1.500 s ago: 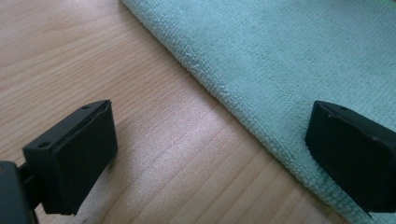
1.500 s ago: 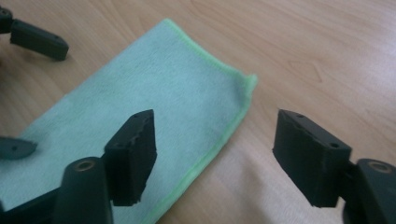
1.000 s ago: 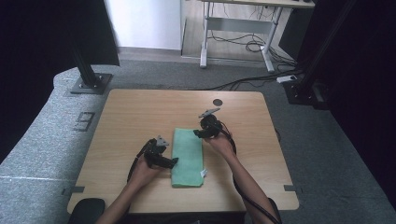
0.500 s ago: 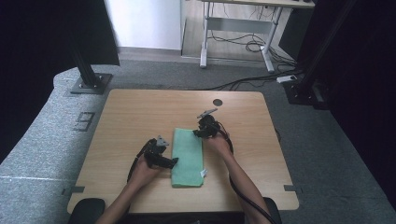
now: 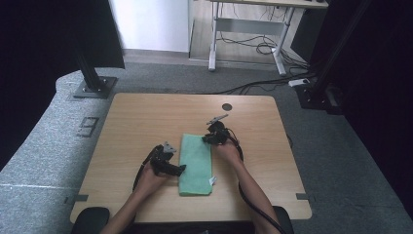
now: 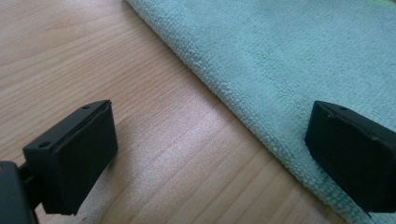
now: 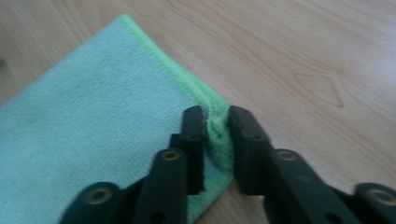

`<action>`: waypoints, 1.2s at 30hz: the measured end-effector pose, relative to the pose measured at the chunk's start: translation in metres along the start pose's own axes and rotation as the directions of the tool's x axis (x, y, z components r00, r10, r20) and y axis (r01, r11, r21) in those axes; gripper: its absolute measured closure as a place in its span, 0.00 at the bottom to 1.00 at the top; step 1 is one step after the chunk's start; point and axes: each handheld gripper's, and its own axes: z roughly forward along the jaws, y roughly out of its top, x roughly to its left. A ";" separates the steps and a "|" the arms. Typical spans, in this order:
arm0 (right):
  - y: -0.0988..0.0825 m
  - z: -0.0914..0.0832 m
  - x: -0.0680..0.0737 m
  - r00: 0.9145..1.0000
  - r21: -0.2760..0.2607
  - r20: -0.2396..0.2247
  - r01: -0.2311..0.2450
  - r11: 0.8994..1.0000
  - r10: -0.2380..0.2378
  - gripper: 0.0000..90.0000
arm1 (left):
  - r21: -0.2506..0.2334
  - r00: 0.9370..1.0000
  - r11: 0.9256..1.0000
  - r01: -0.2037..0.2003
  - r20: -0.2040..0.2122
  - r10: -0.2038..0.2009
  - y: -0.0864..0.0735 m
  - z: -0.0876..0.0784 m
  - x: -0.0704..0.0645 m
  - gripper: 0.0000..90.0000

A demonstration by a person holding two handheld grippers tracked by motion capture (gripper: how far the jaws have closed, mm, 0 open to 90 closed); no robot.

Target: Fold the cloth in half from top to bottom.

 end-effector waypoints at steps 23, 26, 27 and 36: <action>0.016 -0.045 0.017 0.997 -0.083 -0.032 0.069 0.994 -0.072 0.94 | -0.001 1.000 1.000 0.001 -0.004 -0.001 0.000 0.000 0.000 0.03; 0.018 -0.054 0.022 0.996 -0.093 -0.039 0.082 0.992 -0.086 0.94 | -0.001 1.000 1.000 0.002 -0.005 -0.002 0.000 0.000 -0.001 0.03; 0.018 -0.057 0.024 0.995 -0.099 -0.042 0.089 0.991 -0.093 0.94 | -0.001 1.000 1.000 0.003 -0.005 -0.003 0.000 0.000 -0.001 0.03; 0.017 -0.080 0.040 0.988 -0.122 -0.059 0.135 0.983 -0.143 0.94 | 0.000 1.000 1.000 0.004 -0.006 -0.004 0.000 0.000 -0.001 0.03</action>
